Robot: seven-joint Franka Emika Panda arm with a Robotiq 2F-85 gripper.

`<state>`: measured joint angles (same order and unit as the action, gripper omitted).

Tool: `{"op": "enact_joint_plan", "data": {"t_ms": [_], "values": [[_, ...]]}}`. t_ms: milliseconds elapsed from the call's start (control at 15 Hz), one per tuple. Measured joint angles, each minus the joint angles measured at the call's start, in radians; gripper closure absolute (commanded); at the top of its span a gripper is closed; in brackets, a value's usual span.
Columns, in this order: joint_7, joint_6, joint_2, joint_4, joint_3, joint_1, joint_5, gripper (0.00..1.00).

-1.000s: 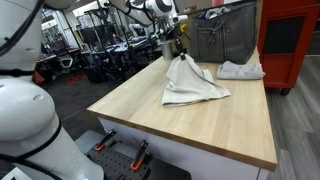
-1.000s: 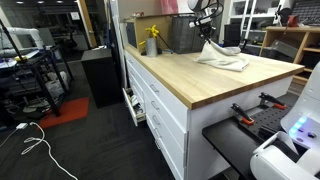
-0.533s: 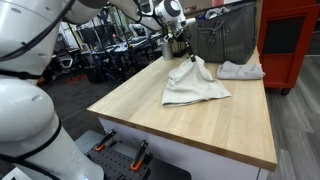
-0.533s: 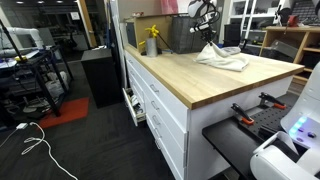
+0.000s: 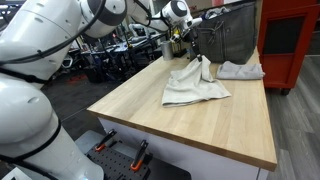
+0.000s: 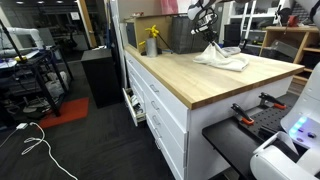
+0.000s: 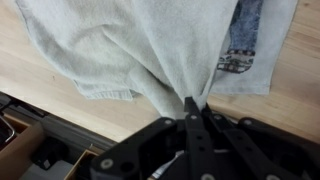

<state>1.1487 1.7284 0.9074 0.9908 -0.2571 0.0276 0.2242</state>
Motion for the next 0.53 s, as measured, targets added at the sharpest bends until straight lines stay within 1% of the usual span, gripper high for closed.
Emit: {"op": "enact_joint_plan", "data": {"t_ms": [333,533], "values": [[0.002,-0.105,0.081,-0.170,0.000,0.006,-0.008,0.99],[0.030,-0.132,0.120,-0.244,0.000,0.006,-0.011,0.99]]}}
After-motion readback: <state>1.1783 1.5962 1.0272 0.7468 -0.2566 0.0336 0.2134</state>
